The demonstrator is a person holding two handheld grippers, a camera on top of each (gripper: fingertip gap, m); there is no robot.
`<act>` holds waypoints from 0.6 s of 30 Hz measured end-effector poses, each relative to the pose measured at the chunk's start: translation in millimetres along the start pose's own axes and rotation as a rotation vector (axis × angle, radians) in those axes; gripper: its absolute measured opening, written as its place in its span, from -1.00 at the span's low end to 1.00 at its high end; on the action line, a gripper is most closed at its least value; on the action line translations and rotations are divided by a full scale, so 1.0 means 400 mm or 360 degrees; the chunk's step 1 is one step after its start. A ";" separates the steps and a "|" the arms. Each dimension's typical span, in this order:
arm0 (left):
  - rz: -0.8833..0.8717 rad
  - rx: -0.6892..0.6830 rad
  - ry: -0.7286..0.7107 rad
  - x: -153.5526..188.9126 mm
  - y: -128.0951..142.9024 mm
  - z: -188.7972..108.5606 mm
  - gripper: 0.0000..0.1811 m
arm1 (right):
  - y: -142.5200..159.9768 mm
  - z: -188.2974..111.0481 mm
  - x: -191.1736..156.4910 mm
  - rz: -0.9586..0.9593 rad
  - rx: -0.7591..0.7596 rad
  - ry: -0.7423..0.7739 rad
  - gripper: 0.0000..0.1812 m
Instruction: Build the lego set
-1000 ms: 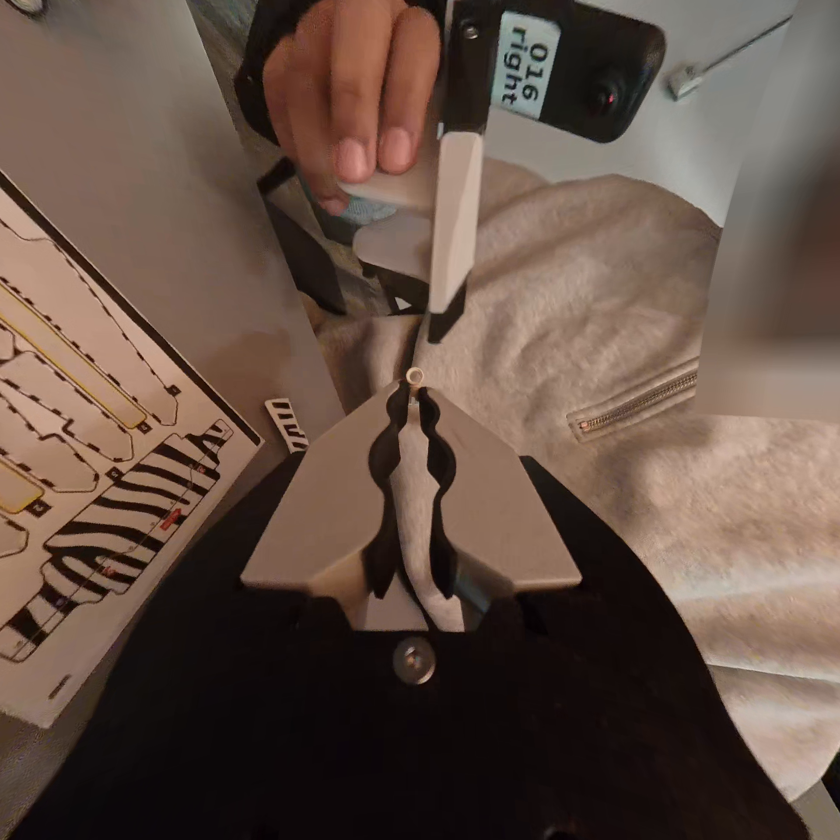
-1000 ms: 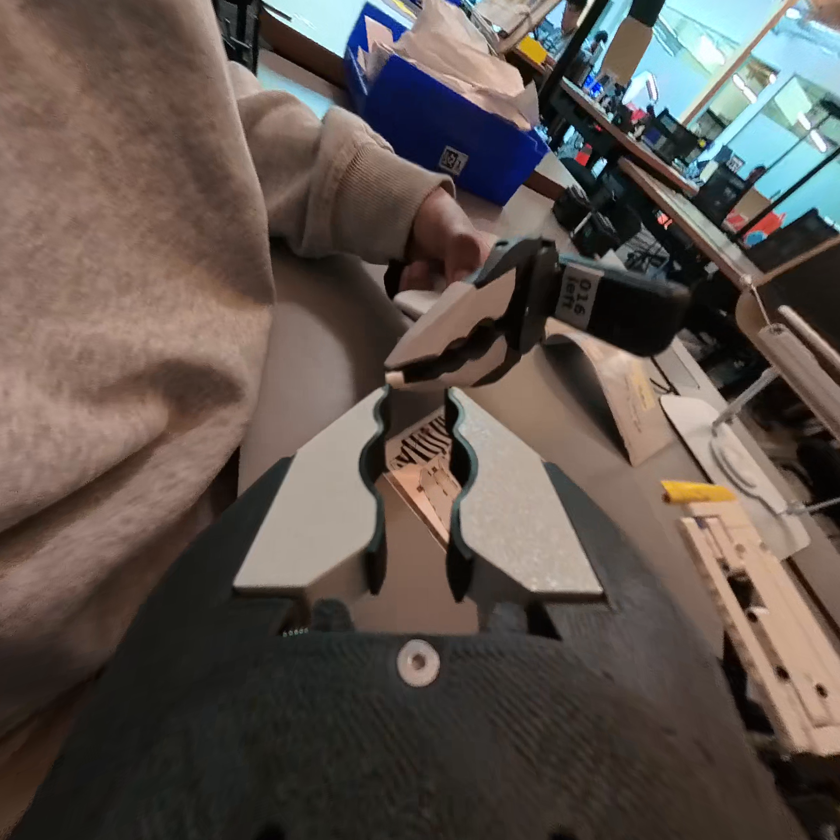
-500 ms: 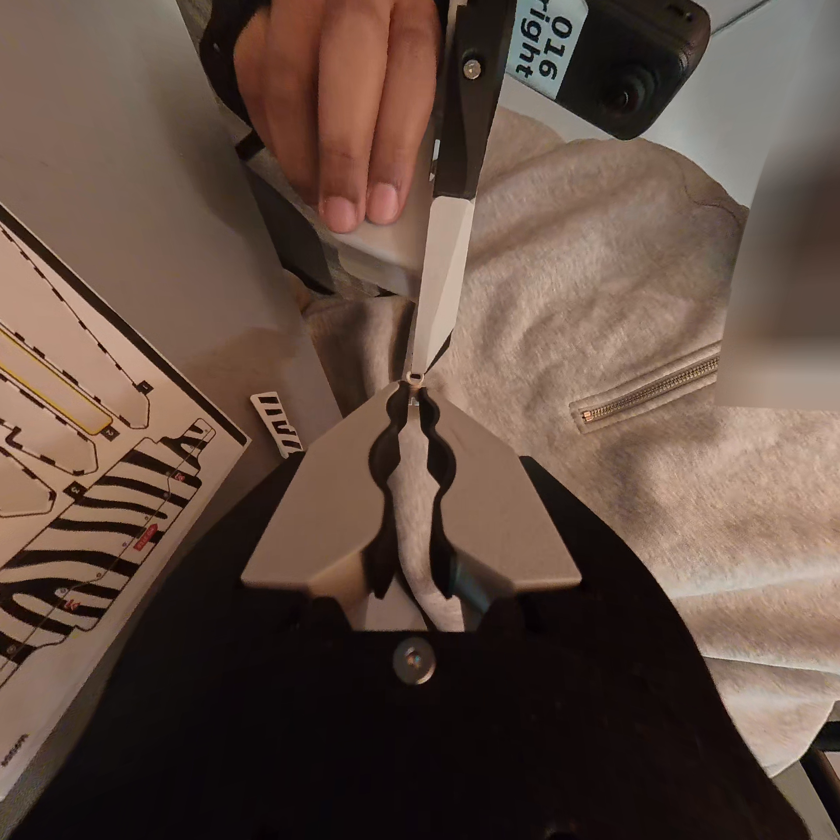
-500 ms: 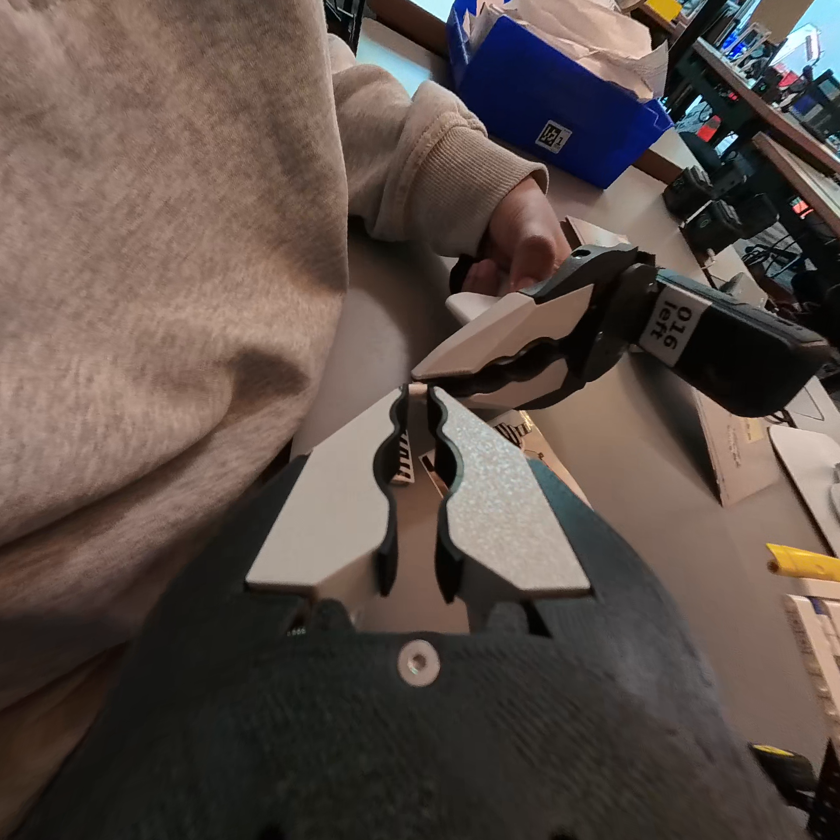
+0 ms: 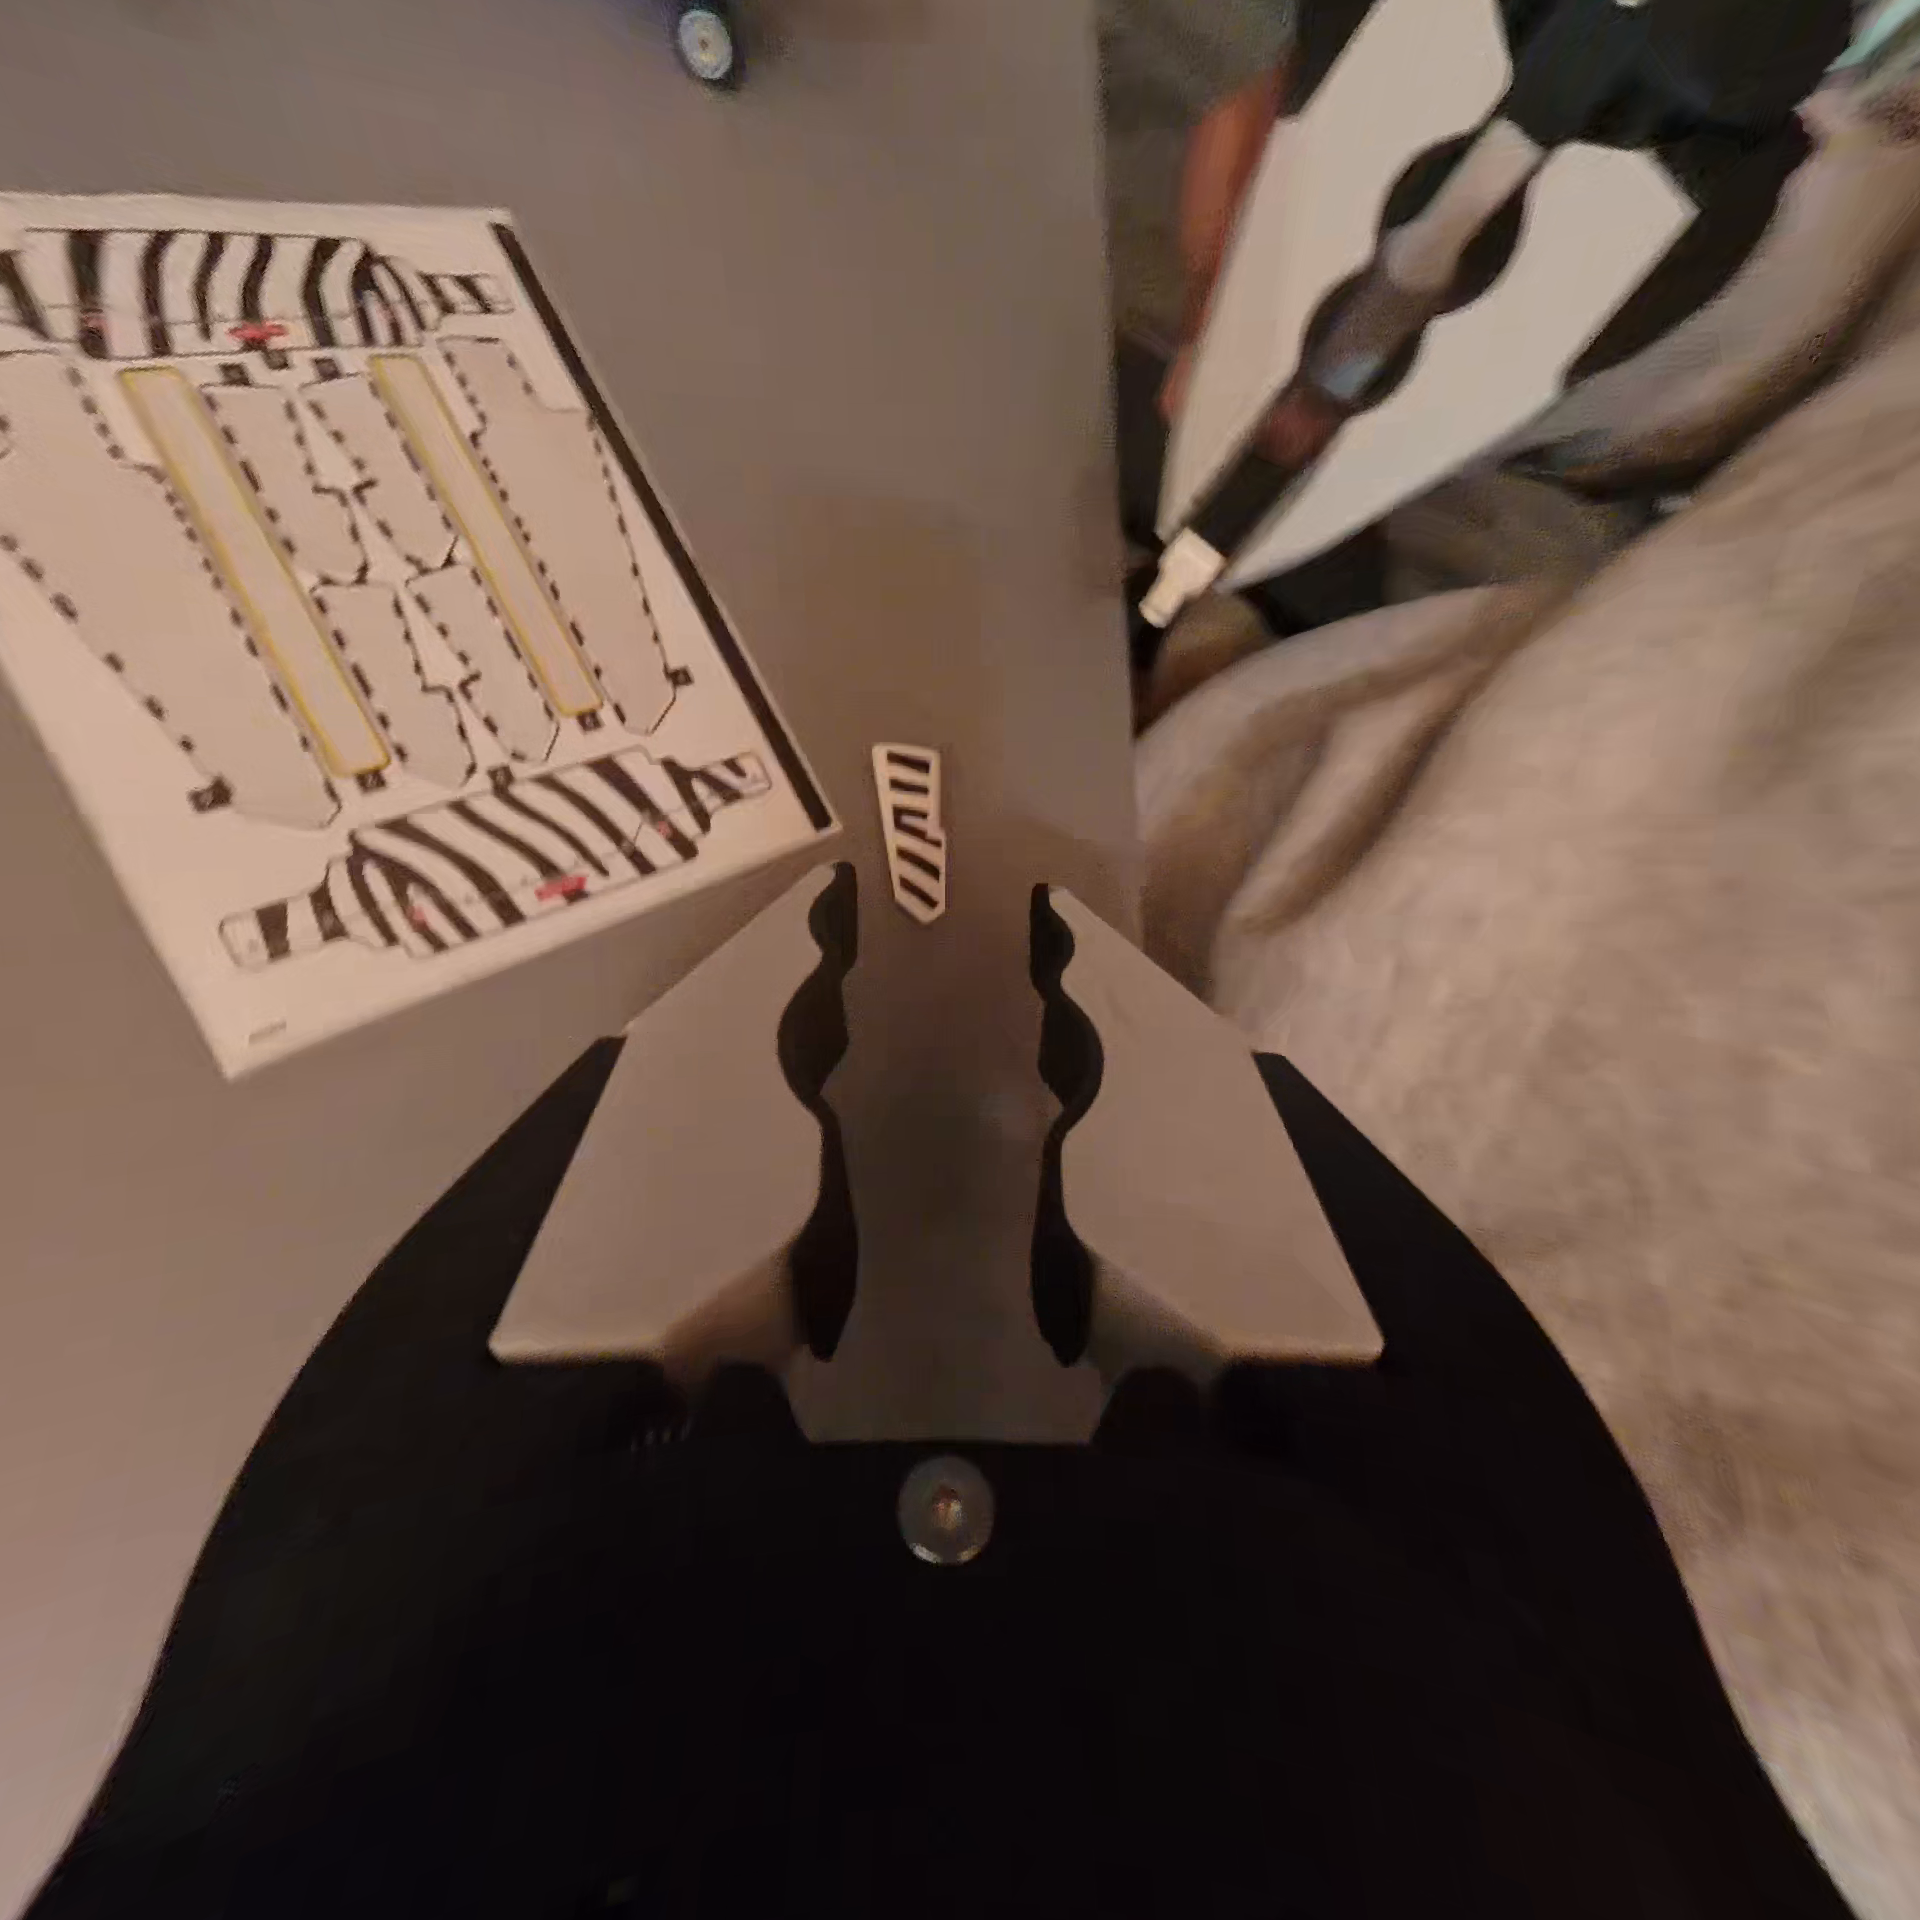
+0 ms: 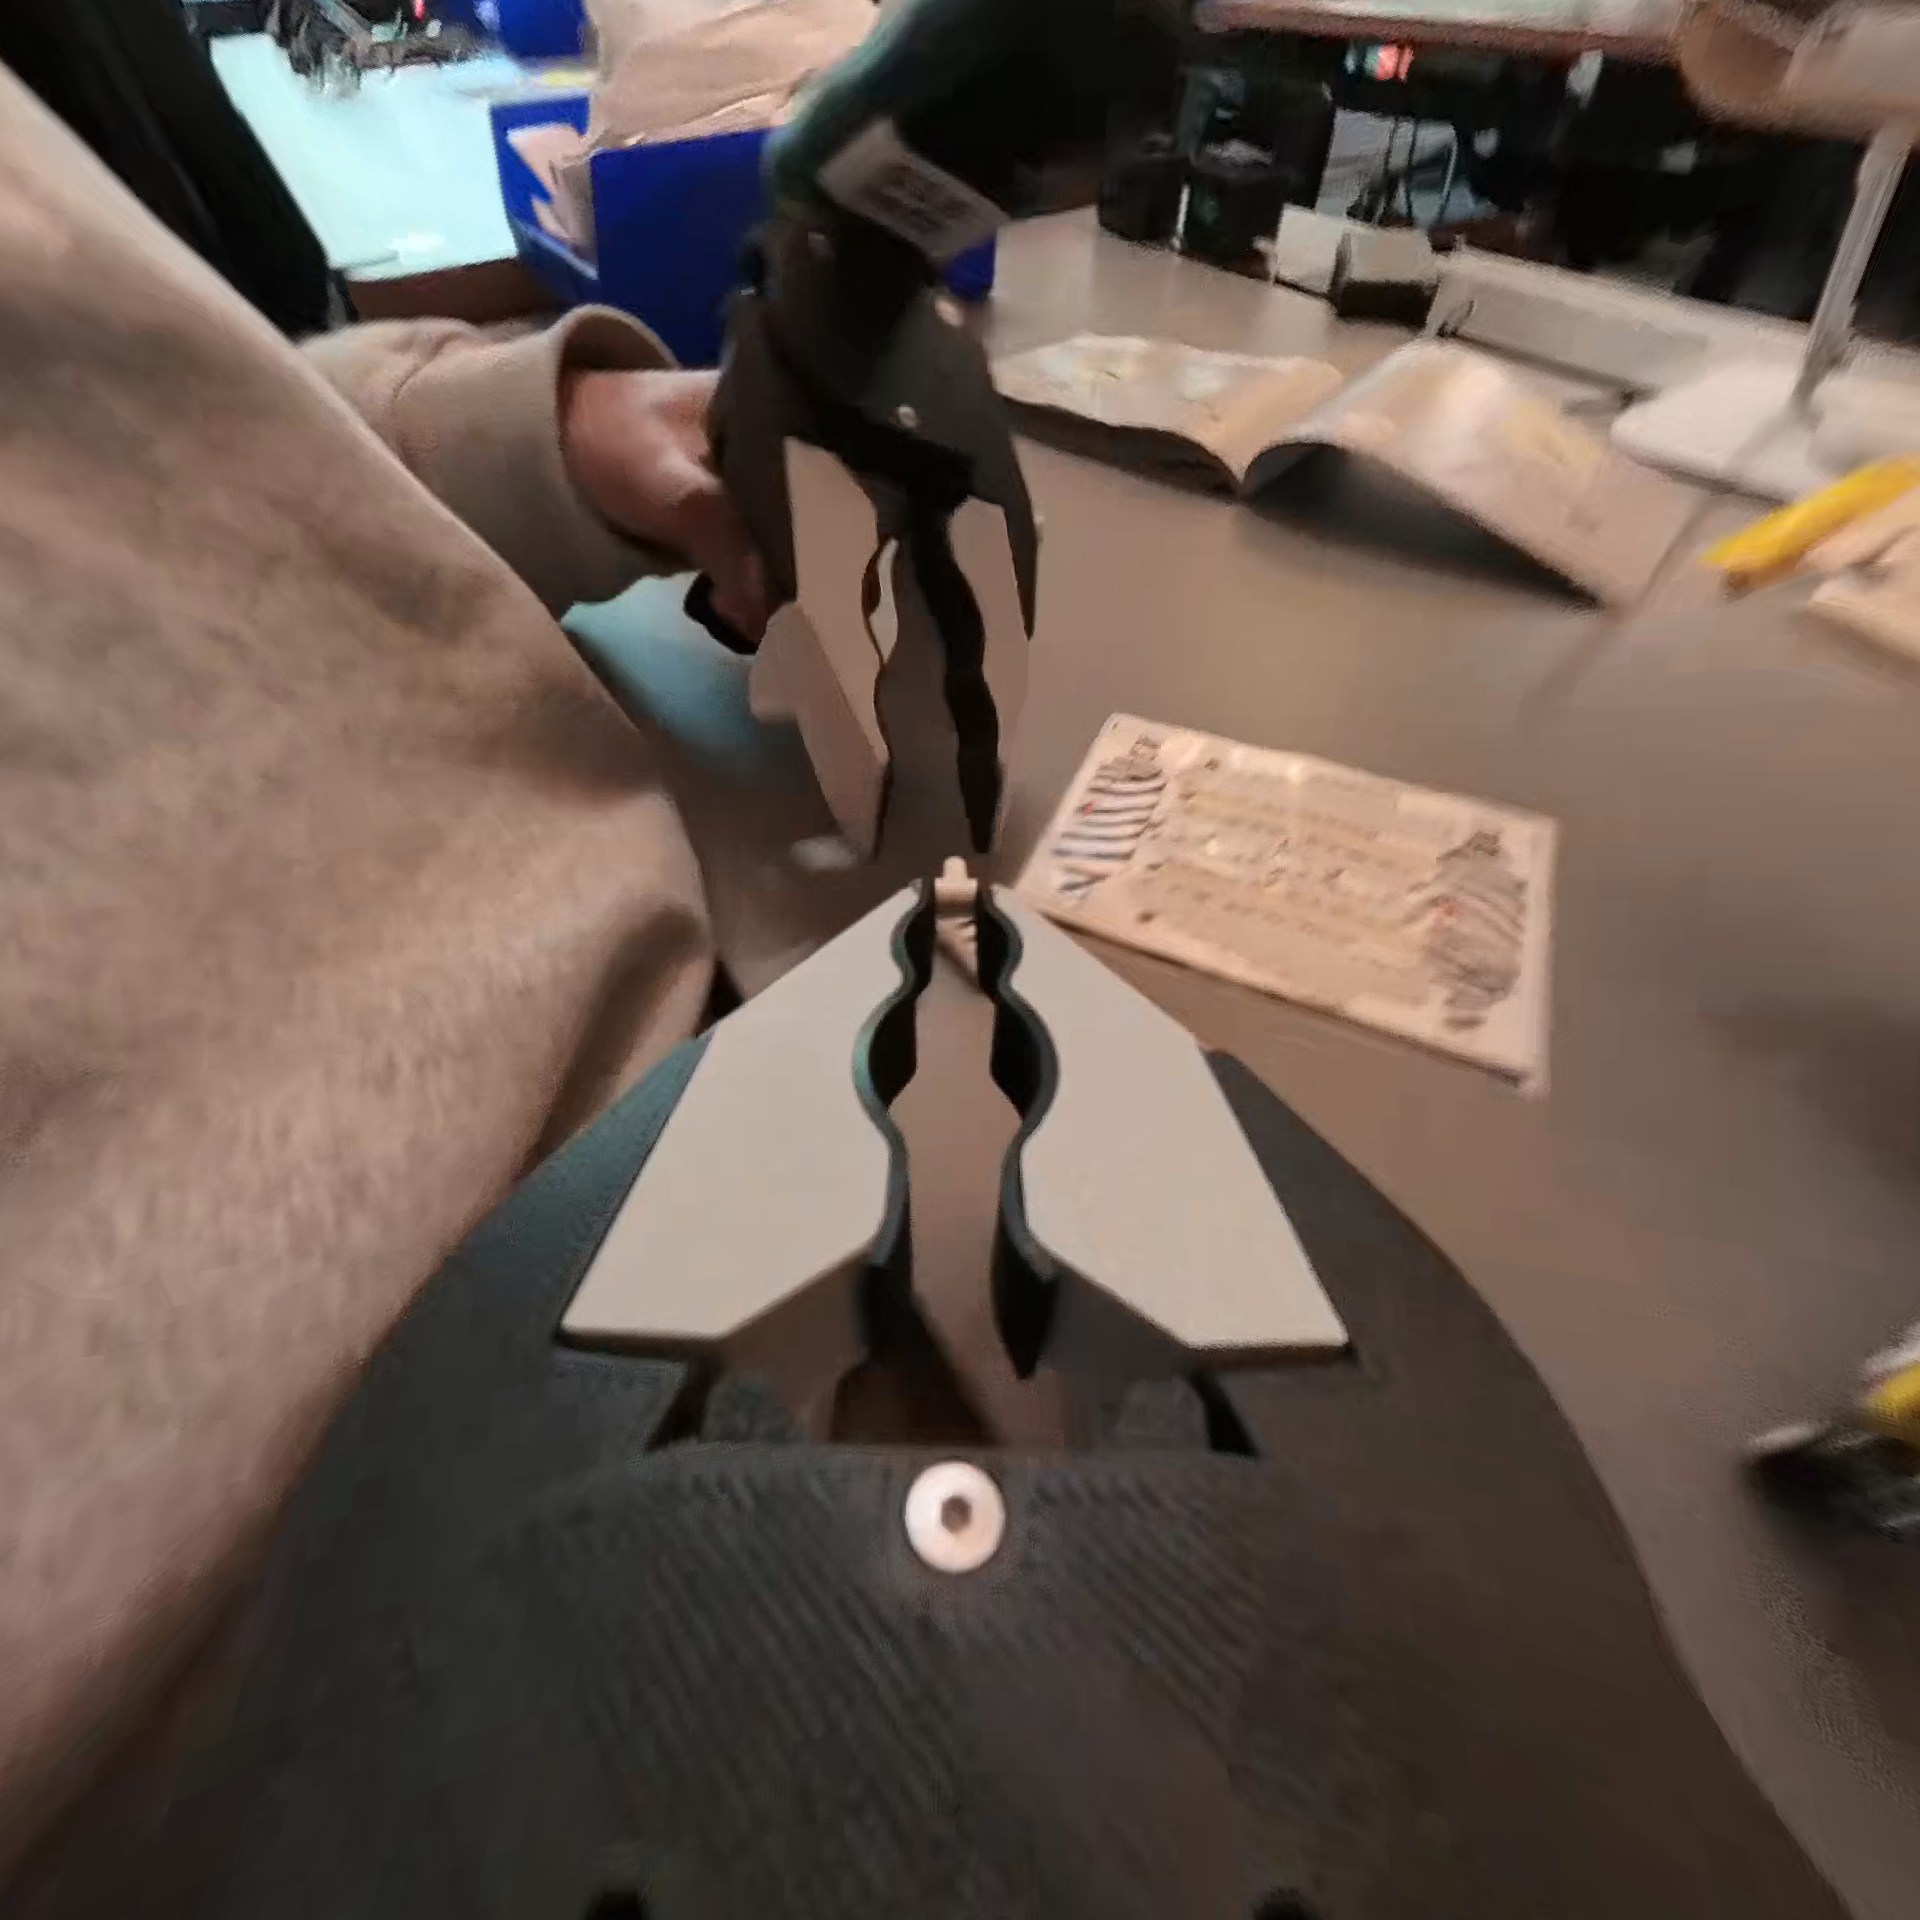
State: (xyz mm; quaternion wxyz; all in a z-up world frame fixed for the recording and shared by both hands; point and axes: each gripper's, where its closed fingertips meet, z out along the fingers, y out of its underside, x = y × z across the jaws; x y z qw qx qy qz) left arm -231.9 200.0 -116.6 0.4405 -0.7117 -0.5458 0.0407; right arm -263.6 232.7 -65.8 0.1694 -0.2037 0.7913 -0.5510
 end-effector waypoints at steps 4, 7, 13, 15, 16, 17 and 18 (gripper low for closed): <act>0.0003 0.0082 -0.0292 -0.010 0.012 0.013 -0.71 | 0.055 0.031 -0.065 0.0179 -0.0061 0.0058 -0.93; -0.0019 0.0097 -0.0336 -0.009 0.010 0.033 -0.69 | 0.063 0.056 -0.059 0.0181 -0.0052 0.0153 -0.93; -0.0022 0.0083 -0.0476 -0.010 0.015 0.042 -0.89 | 0.098 0.074 -0.032 0.0221 -0.0165 0.0256 -0.93; -0.0081 0.0100 -0.0439 -0.004 0.015 0.044 -0.90 | 0.103 0.076 -0.025 0.0238 -0.0180 0.0271 -0.93; -0.0132 0.0118 -0.0400 0.000 0.013 0.045 -0.90 | 0.104 0.078 -0.022 0.0246 -0.0186 0.0278 -0.93; -0.0194 0.0141 -0.0350 0.004 0.011 0.047 -0.89 | 0.104 0.078 -0.018 0.0244 -0.0190 0.0287 -0.93; -0.0268 0.0170 -0.0307 0.006 0.008 0.049 -0.88 | 0.105 0.079 -0.014 0.0237 -0.0196 0.0300 -0.93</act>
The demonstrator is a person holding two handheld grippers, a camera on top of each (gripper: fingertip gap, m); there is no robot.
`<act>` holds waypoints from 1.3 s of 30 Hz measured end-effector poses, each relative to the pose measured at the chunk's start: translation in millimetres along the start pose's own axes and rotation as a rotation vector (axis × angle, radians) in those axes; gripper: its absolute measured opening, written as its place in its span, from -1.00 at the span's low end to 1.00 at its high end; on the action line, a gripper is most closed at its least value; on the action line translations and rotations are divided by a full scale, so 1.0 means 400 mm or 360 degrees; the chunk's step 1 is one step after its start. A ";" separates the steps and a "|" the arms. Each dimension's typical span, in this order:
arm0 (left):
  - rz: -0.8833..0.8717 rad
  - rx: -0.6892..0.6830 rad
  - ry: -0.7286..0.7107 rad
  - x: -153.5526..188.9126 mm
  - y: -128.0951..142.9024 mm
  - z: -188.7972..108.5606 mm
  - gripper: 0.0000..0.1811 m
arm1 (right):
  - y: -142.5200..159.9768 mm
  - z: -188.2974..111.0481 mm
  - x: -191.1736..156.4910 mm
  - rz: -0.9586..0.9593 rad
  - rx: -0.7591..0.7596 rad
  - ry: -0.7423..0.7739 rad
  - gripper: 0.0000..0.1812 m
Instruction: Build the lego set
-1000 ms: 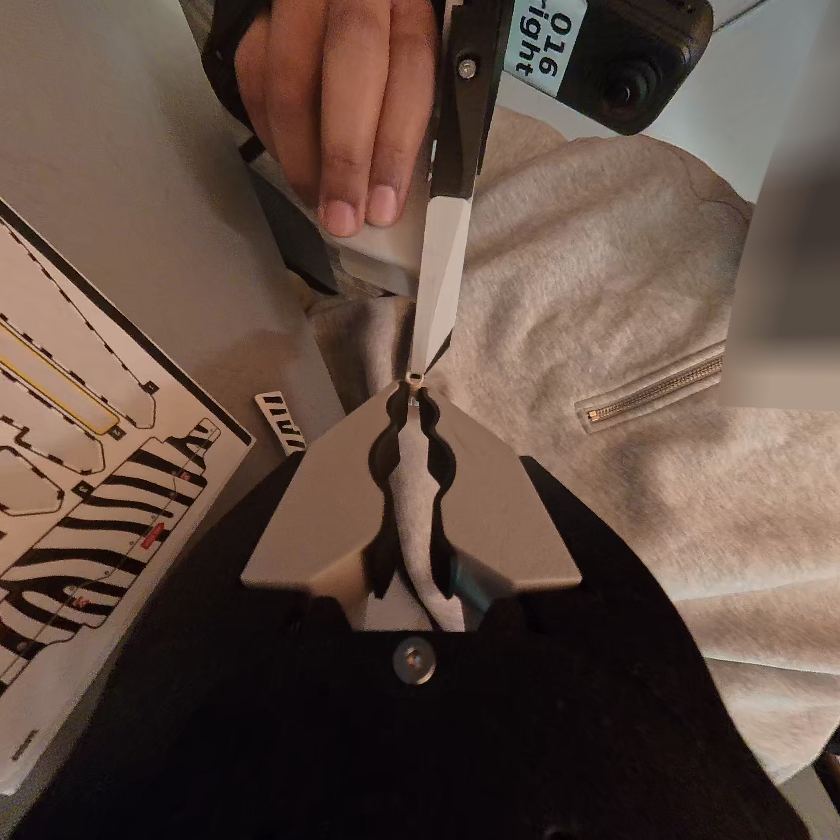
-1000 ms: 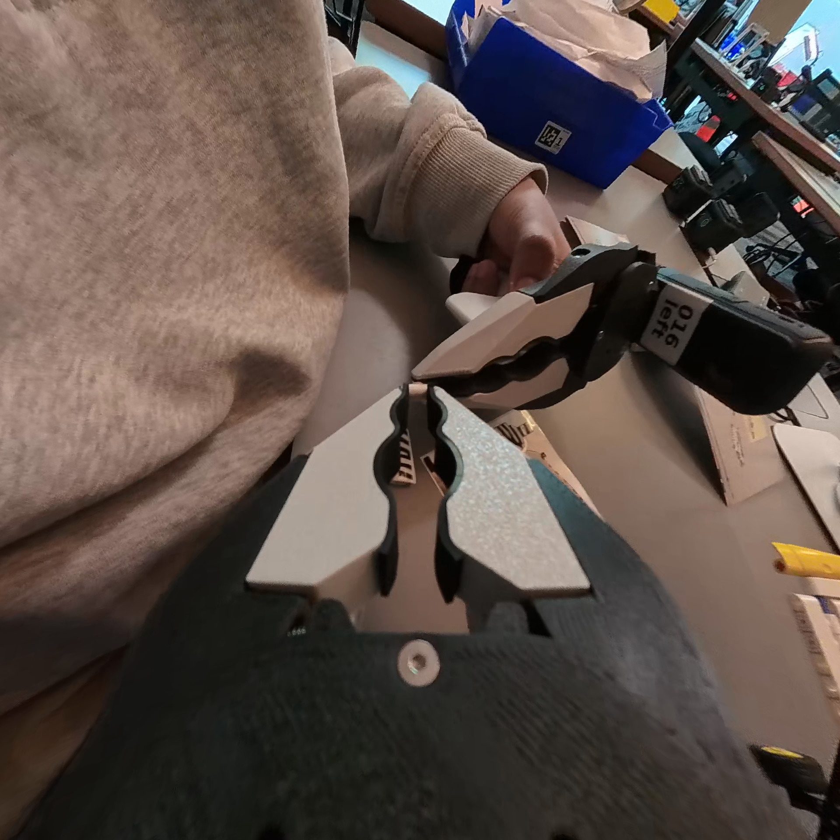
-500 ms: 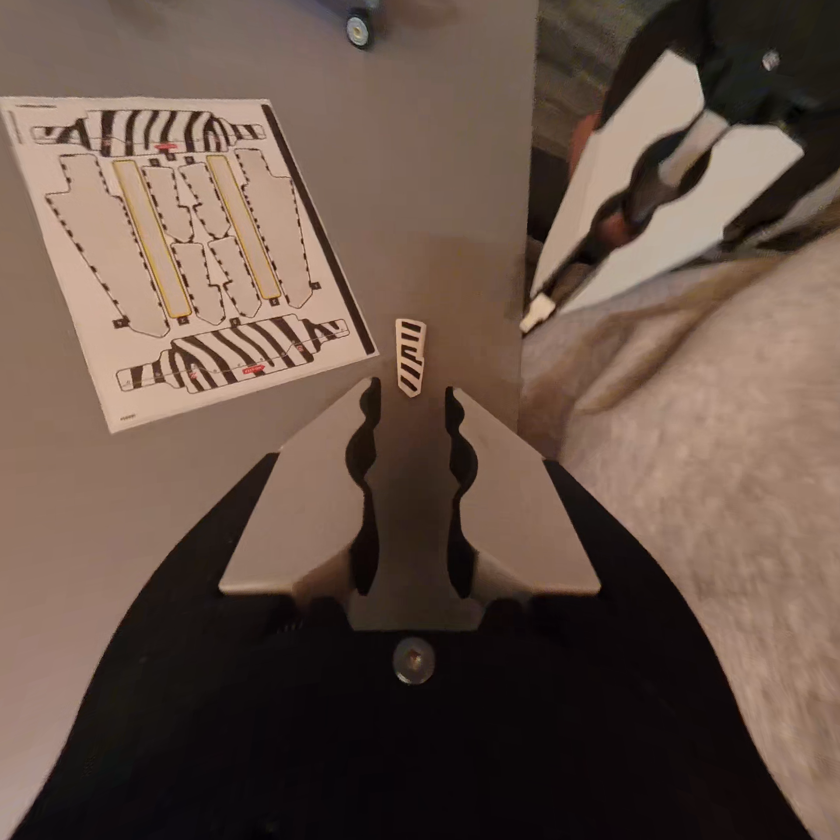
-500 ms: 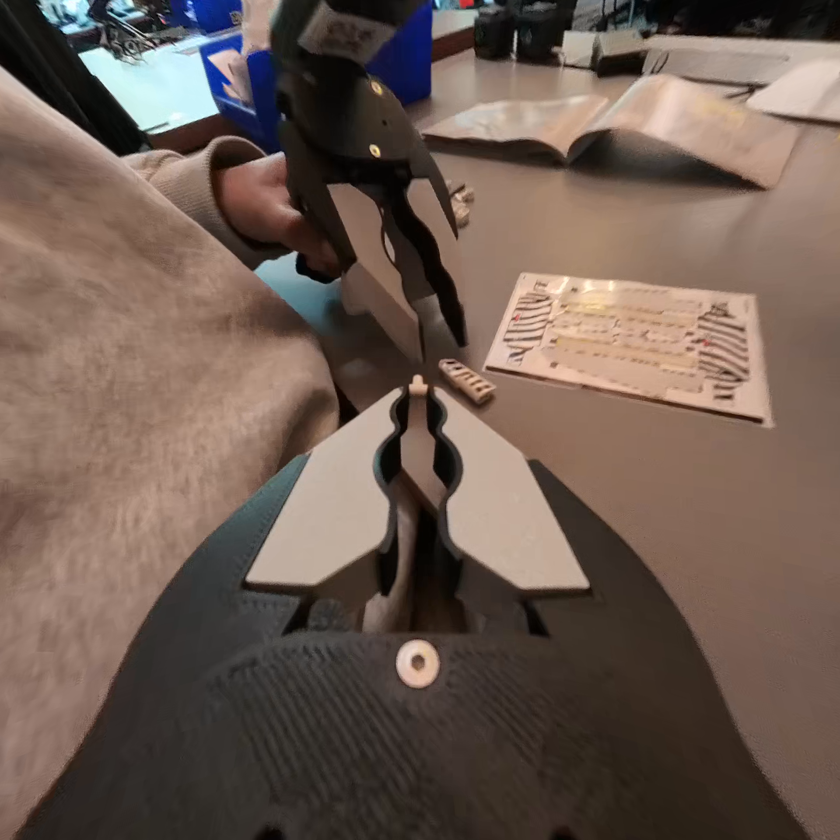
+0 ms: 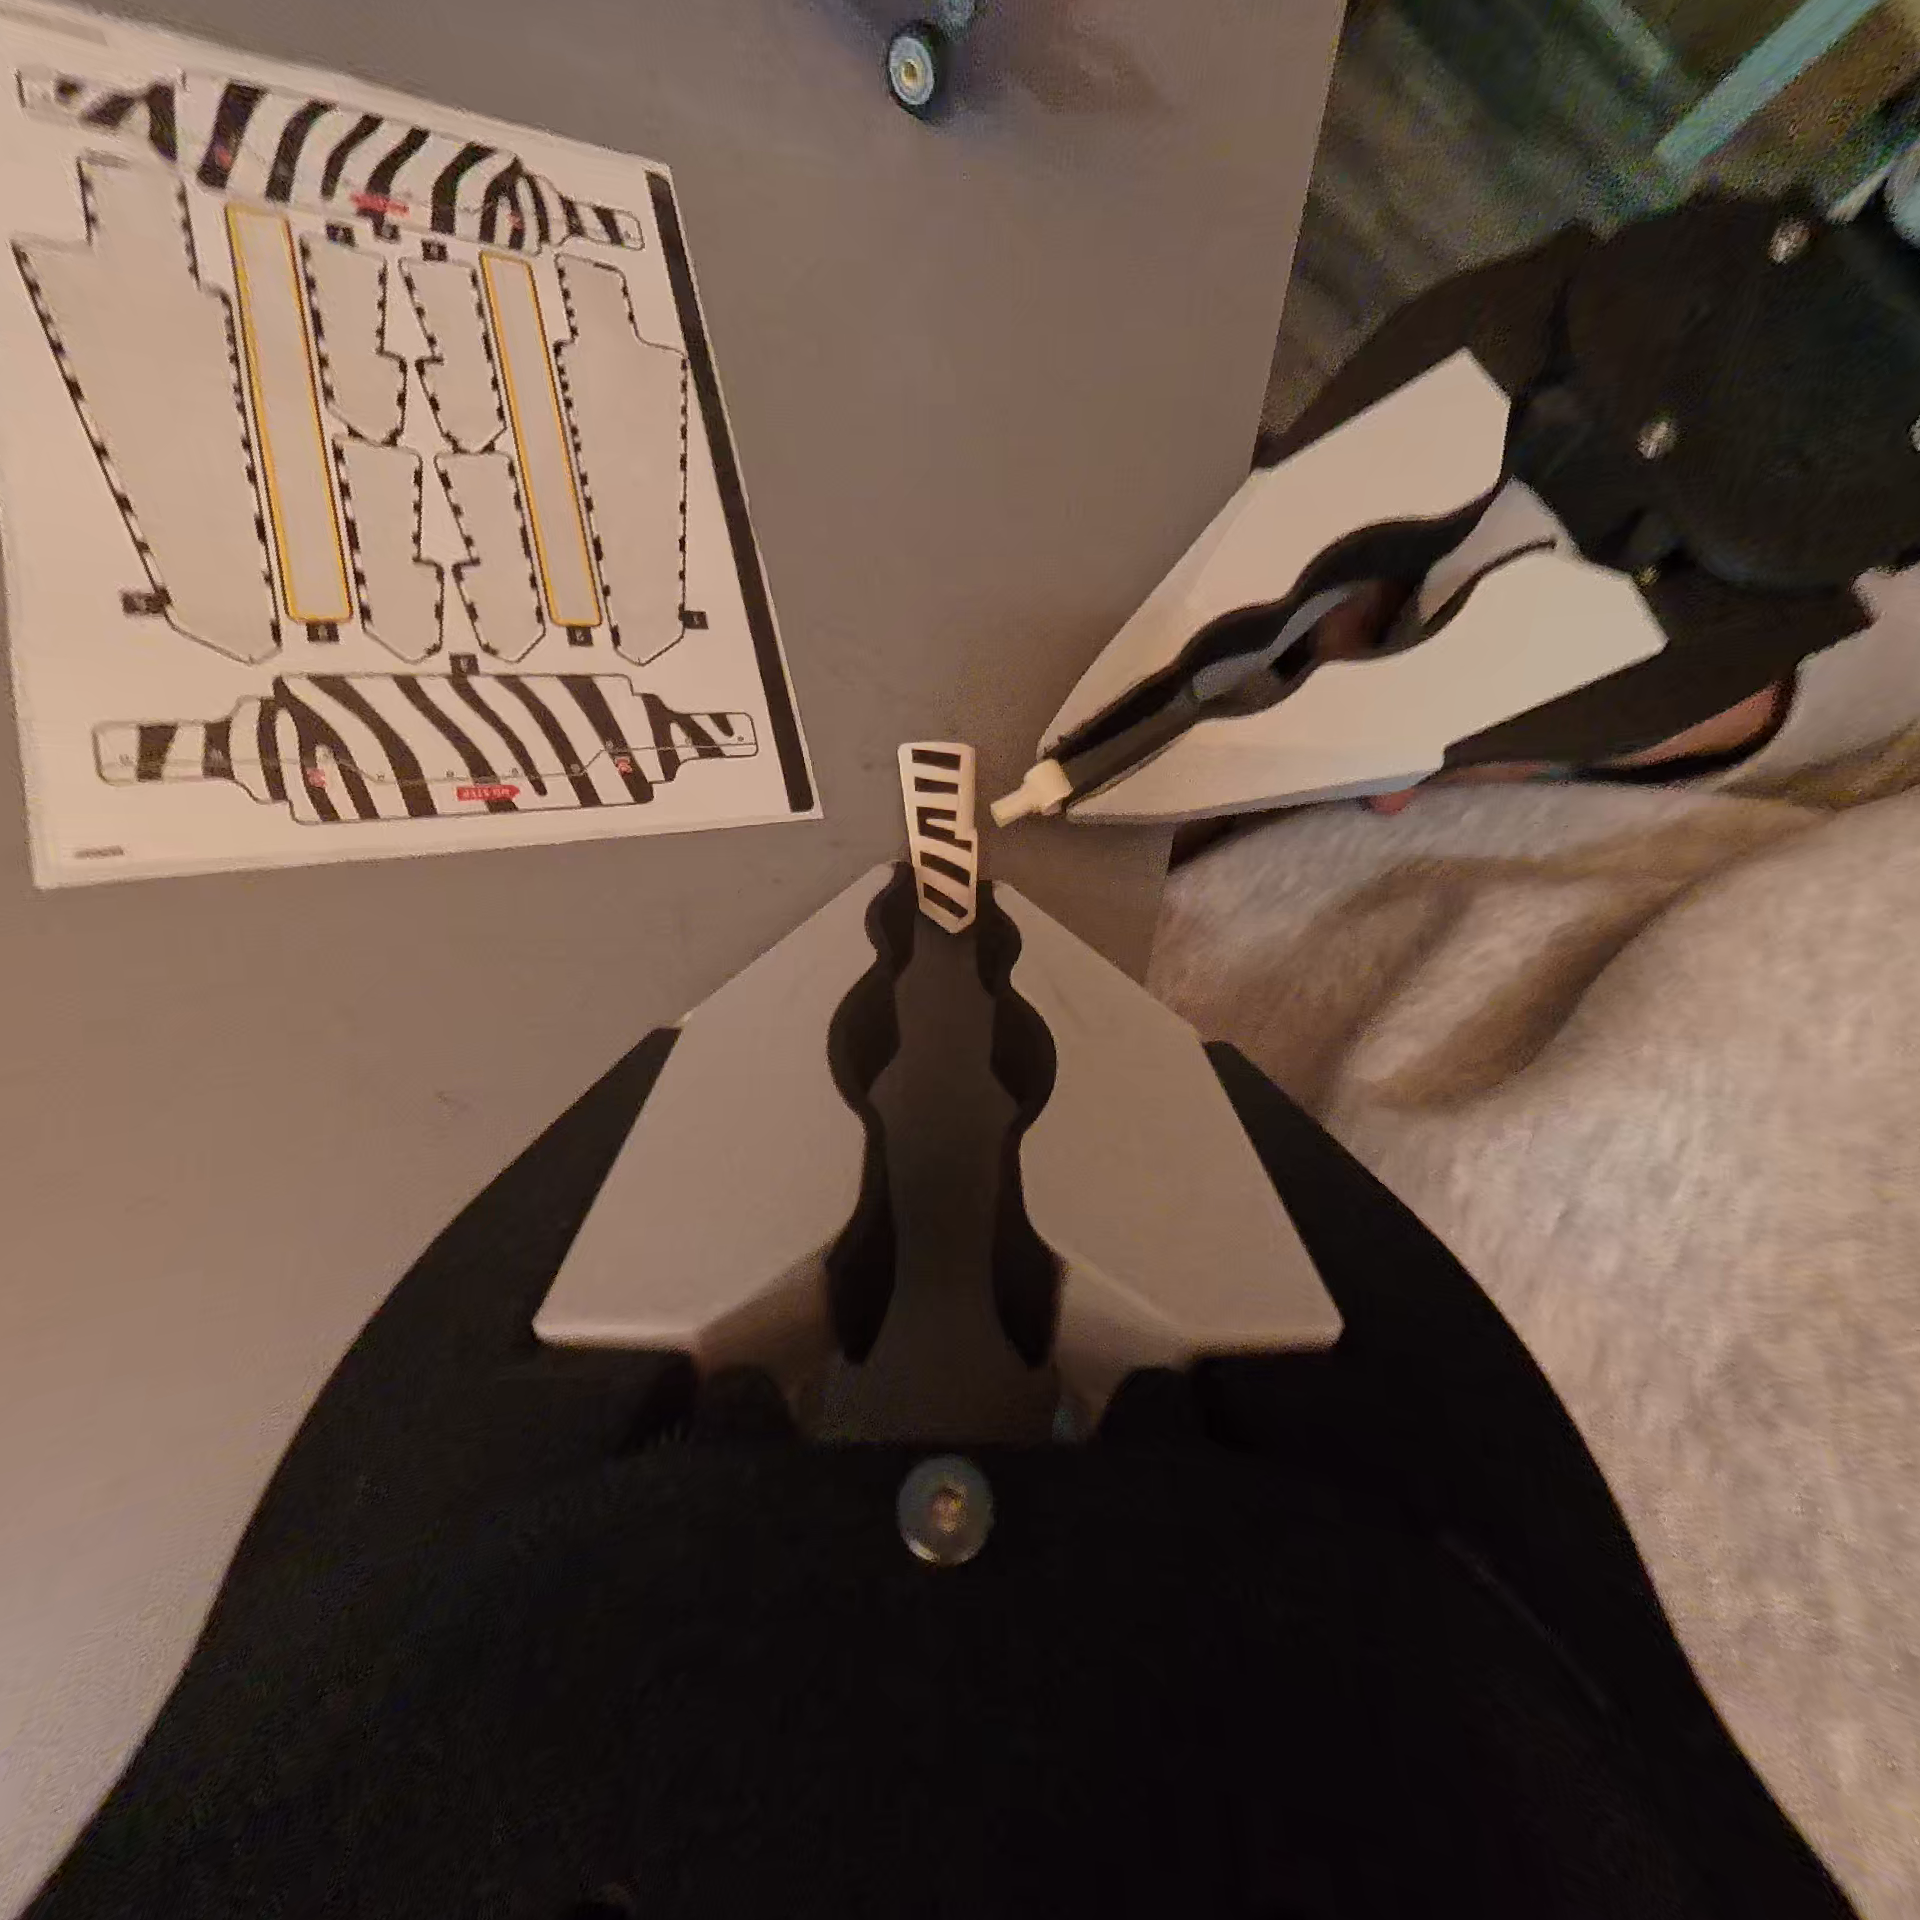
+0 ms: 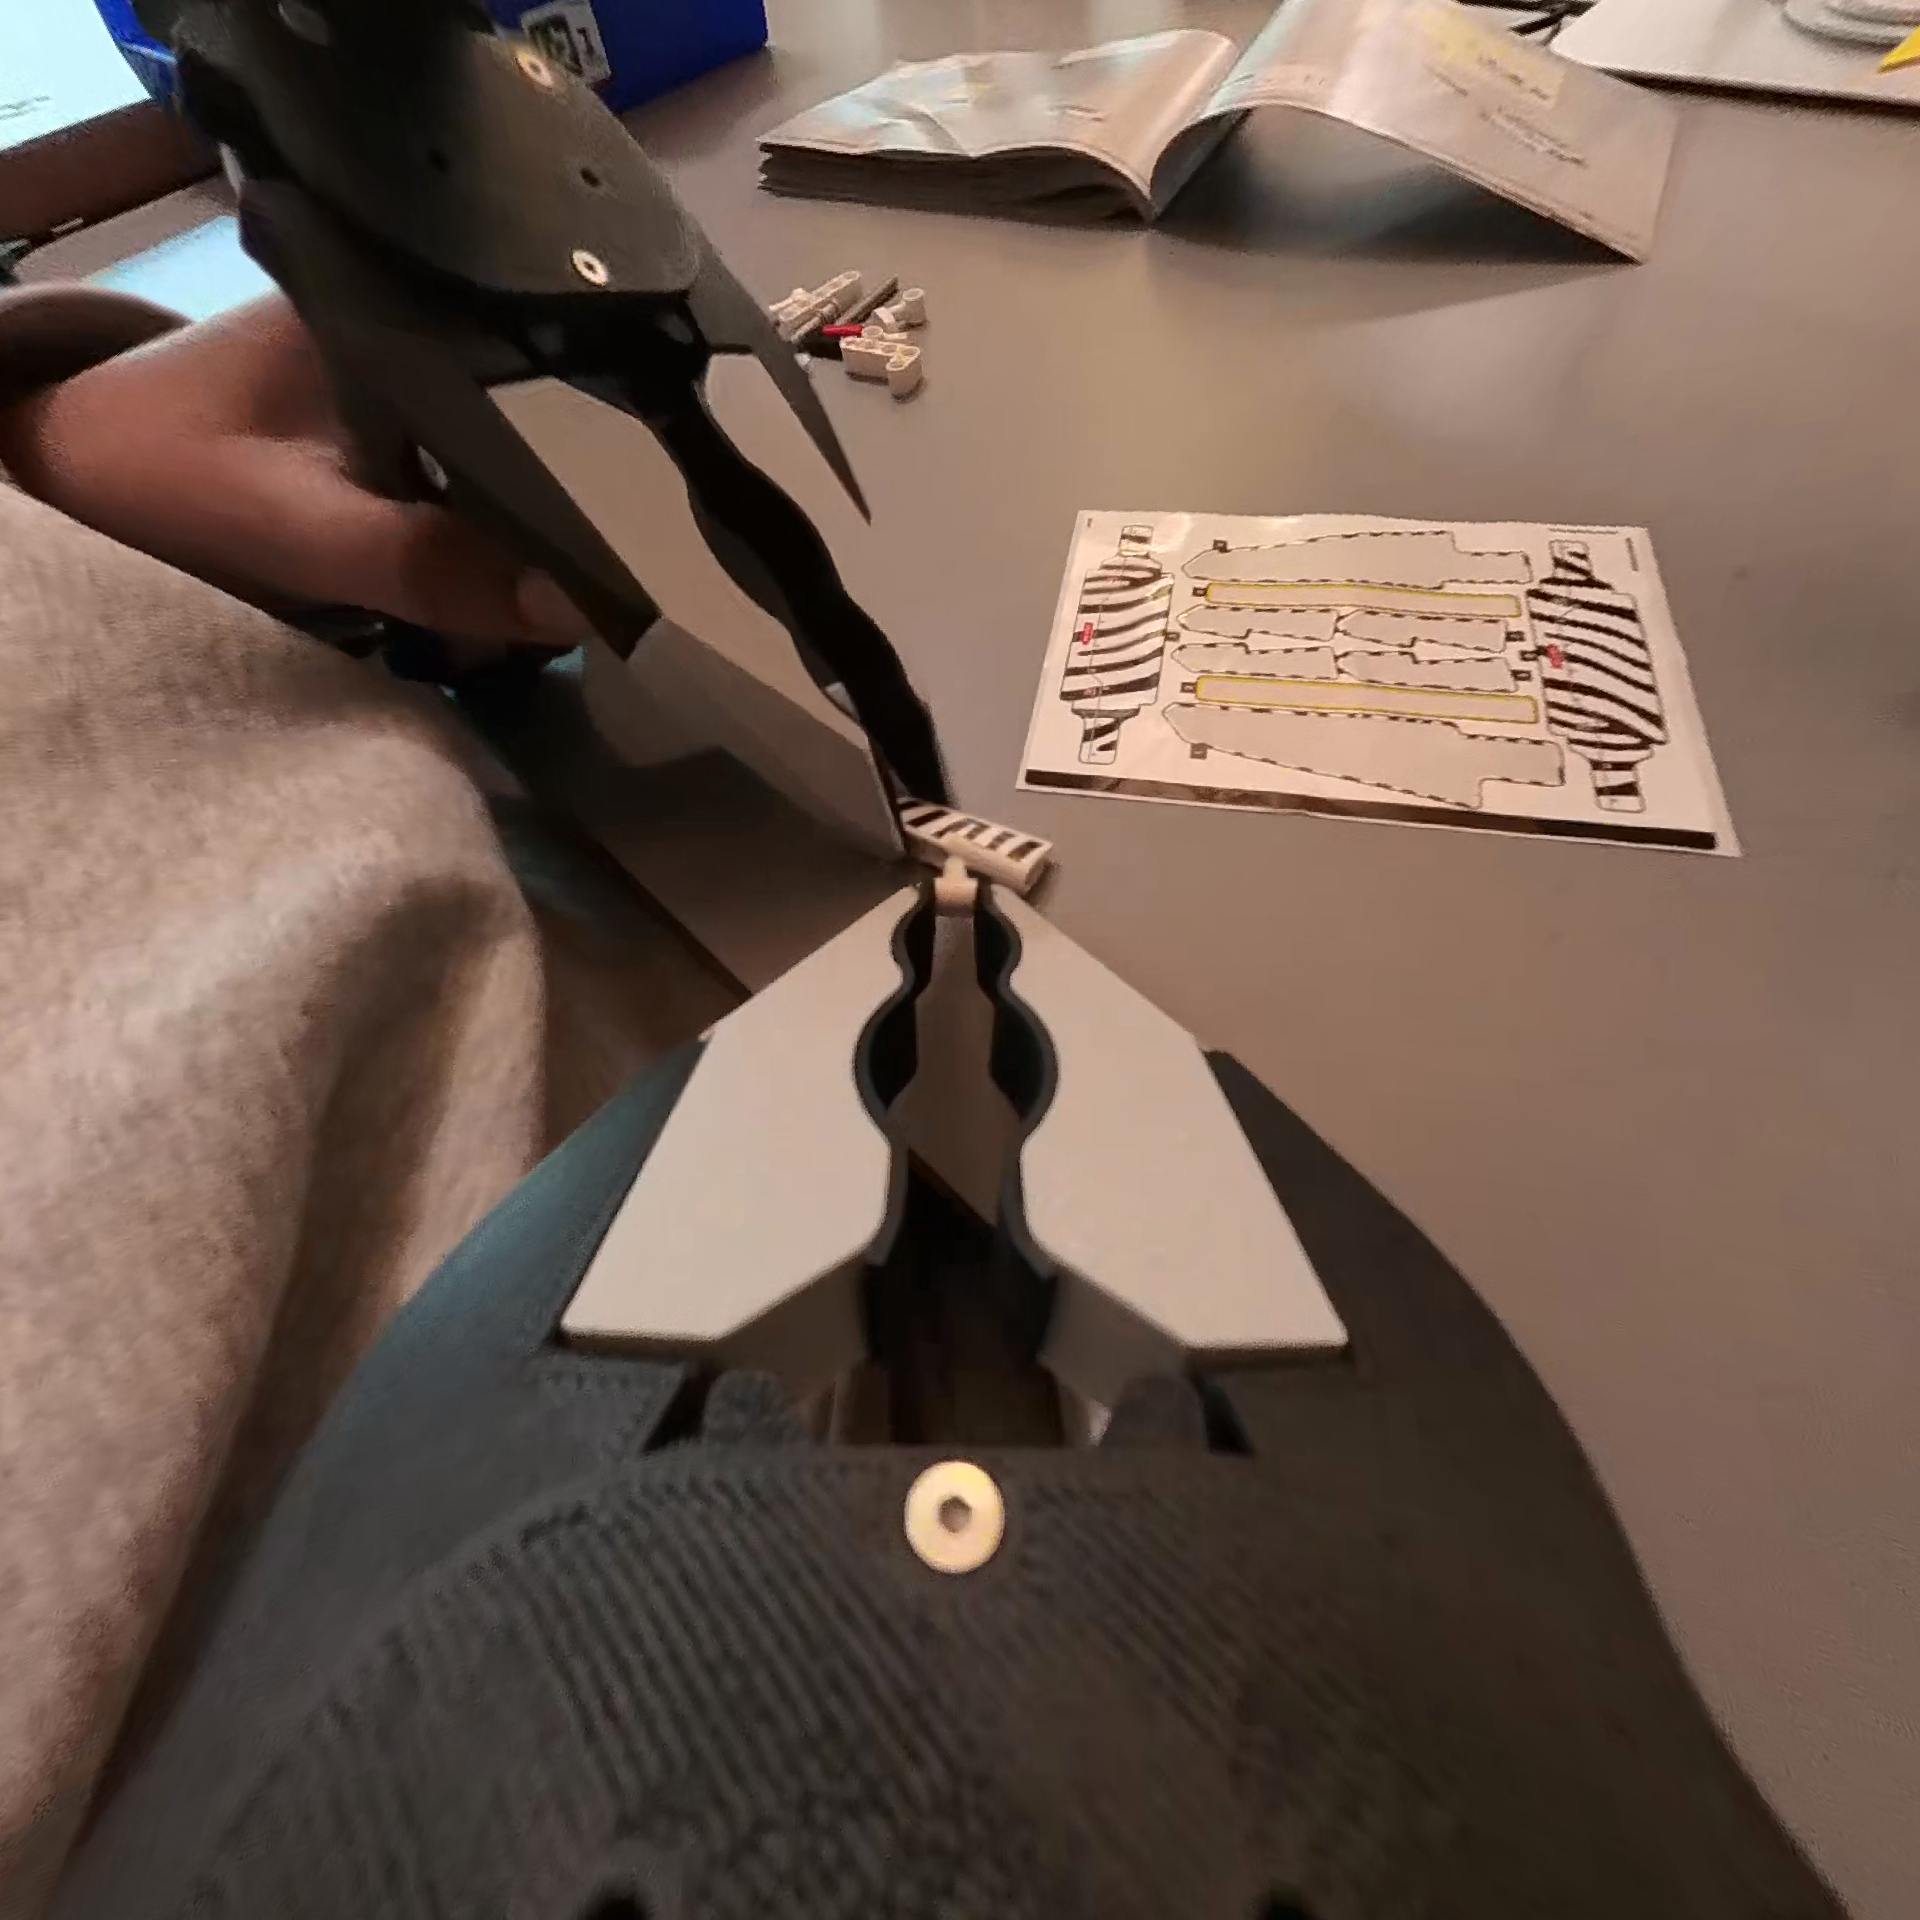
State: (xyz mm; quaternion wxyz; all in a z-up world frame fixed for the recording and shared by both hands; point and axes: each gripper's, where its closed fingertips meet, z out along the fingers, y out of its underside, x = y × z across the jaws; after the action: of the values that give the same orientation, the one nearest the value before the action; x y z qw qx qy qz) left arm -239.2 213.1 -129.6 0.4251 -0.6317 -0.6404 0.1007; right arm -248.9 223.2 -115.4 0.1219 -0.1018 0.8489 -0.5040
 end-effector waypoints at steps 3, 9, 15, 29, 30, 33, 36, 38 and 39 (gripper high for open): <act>-0.0217 0.0087 0.0103 0.004 -0.015 0.001 -0.89 | 0.000 0.001 0.004 -0.0008 -0.0013 0.0013 -0.93; -0.0313 0.0134 0.0089 0.000 -0.026 0.008 -0.88 | -0.010 -0.003 0.012 0.0042 0.0016 0.0025 -0.93; -0.0306 0.0132 0.0083 0.007 -0.029 0.016 -0.88 | -0.010 -0.001 0.017 0.0097 0.0027 0.0035 -0.93; -0.0360 0.0171 0.0113 0.008 -0.045 0.026 -0.89 | -0.018 -0.011 0.036 0.0091 0.0047 0.0100 -0.93; -0.0367 0.0174 0.0118 0.008 -0.048 0.029 -0.89 | -0.020 -0.013 0.039 0.0100 0.0054 0.0101 -0.93; -0.0381 0.0180 0.0126 0.008 -0.055 0.035 -0.89 | -0.021 -0.017 0.047 0.0102 0.0052 0.0111 -0.93; -0.0399 0.0182 0.0145 0.008 -0.059 0.038 -0.89 | -0.018 -0.019 0.051 0.0104 0.0050 0.0118 -0.93; -0.0405 0.0184 0.0150 0.007 -0.060 0.039 -0.89 | -0.017 -0.019 0.052 0.0111 0.0055 0.0117 -0.93; -0.0408 0.0185 0.0151 0.007 -0.060 0.038 -0.89 | -0.016 -0.019 0.053 0.0114 0.0056 0.0117 -0.93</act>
State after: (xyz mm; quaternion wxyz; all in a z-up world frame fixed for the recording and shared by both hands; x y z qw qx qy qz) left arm -266.5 217.4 -121.9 0.5001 -0.5232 -0.6881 0.0528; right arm -270.9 220.2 -108.3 0.1104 -0.0508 0.8469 -0.5177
